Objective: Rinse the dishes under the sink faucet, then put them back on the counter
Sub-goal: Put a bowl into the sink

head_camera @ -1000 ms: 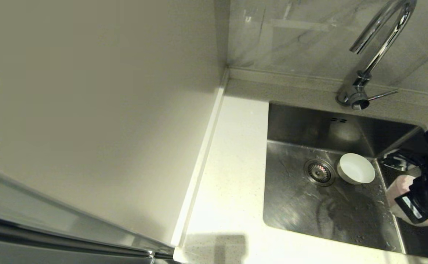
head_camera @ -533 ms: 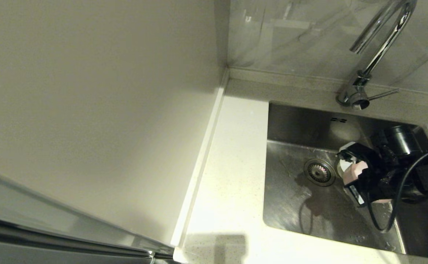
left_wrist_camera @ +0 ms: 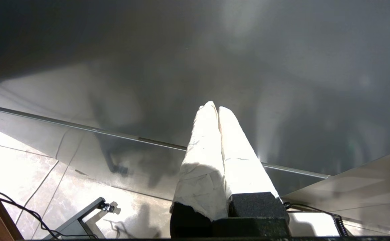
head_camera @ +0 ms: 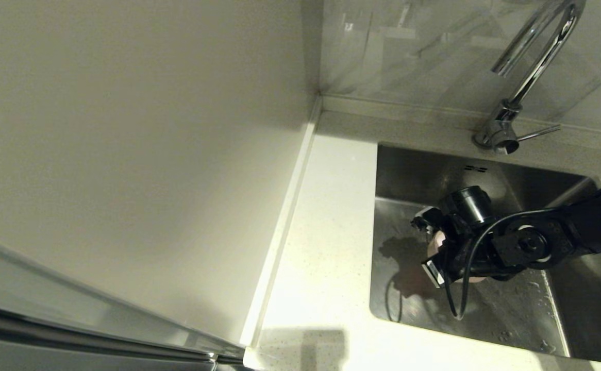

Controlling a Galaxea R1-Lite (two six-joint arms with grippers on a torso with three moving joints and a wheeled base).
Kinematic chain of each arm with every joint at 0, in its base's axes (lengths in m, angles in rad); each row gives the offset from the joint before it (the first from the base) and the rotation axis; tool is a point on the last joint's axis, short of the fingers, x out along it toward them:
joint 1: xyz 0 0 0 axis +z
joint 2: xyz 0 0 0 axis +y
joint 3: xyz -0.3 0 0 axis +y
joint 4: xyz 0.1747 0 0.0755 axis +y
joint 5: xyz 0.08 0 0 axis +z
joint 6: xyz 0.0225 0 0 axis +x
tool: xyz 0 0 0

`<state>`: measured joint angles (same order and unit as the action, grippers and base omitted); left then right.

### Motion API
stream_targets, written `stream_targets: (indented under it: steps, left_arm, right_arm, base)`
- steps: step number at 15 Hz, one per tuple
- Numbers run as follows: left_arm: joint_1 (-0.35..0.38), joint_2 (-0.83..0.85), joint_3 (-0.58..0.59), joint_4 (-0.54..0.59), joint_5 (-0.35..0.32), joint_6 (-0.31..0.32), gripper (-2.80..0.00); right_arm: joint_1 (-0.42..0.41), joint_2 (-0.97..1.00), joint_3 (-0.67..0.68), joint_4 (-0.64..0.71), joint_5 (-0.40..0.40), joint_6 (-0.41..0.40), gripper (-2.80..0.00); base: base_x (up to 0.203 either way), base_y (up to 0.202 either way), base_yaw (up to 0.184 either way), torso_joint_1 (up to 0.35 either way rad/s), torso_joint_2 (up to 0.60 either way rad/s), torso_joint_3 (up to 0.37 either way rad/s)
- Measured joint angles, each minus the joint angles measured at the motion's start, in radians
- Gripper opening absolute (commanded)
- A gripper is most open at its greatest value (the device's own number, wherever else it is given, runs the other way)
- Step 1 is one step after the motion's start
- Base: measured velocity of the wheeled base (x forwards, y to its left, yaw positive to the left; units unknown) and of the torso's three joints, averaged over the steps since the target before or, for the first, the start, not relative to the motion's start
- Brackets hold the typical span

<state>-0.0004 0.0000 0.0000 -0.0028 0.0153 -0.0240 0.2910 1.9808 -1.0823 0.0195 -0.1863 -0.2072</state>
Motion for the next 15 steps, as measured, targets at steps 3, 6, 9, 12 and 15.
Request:
stream_targets:
  steps: [3, 6, 9, 12, 15]
  left_arm:
    - [0.000, 0.000, 0.000, 0.000, 0.000, 0.000, -2.80]
    - [0.000, 0.000, 0.000, 0.000, 0.000, 0.000, -2.80]
    - [0.000, 0.000, 0.000, 0.000, 0.000, 0.000, -2.80]
    - [0.000, 0.000, 0.000, 0.000, 0.000, 0.001, -2.80]
    - [0.000, 0.000, 0.000, 0.000, 0.000, 0.000, -2.80]
  right_arm:
    - [0.023, 0.070, -0.042, -0.001, -0.014, 0.000, -2.80]
    - [0.029, 0.131, -0.057, -0.003, -0.015, 0.002, -2.80]
    - [0.031, 0.174, -0.071, -0.003, -0.016, 0.006, -2.80]
    - [0.031, 0.205, -0.080, -0.004, -0.015, 0.008, -2.80]
    - [0.029, 0.224, -0.081, -0.005, -0.031, 0.006, -2.80]
  base:
    - [0.000, 0.000, 0.000, 0.000, 0.00, 0.000]
    - [0.000, 0.000, 0.000, 0.000, 0.00, 0.000]
    - [0.000, 0.000, 0.000, 0.000, 0.00, 0.000]
    - [0.000, 0.000, 0.000, 0.000, 0.00, 0.000]
    - [0.000, 0.000, 0.000, 0.000, 0.00, 0.000]
